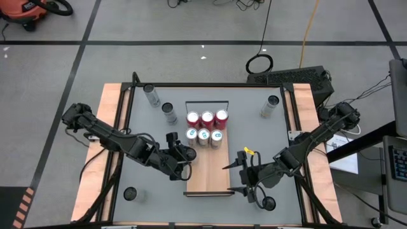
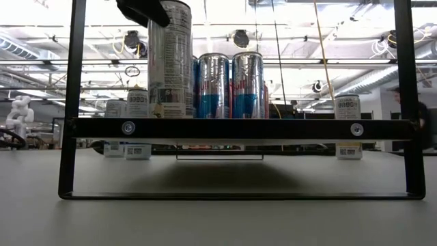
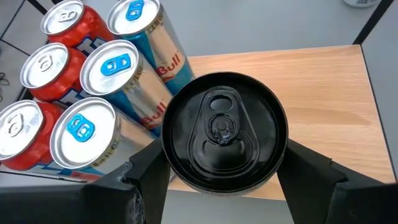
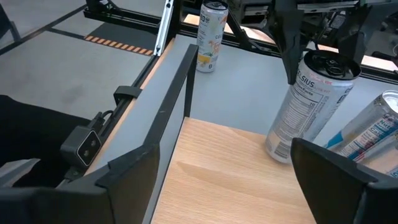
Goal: Place canned beverage on shelf
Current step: Put the middle white-yellow soda can on the shelf
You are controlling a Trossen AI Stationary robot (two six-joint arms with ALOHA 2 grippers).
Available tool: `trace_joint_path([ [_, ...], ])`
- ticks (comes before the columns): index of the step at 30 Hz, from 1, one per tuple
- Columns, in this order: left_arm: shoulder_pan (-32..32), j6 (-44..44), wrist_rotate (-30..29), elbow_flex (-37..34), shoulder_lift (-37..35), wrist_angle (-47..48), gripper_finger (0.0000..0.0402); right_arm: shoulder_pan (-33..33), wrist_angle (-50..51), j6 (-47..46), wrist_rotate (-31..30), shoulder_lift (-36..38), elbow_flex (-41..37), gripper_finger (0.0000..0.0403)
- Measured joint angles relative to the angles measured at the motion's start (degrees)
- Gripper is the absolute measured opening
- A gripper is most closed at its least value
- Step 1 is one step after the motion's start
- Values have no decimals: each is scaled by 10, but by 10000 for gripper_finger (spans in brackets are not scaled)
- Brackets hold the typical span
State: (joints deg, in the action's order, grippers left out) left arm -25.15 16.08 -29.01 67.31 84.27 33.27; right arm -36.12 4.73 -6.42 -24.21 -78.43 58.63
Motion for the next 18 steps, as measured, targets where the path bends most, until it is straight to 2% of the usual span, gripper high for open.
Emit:
trace_joint_path([
  [18, 11, -16, 16, 0, 14, -16, 242, 0, 3, -1, 2, 0, 0, 322],
])
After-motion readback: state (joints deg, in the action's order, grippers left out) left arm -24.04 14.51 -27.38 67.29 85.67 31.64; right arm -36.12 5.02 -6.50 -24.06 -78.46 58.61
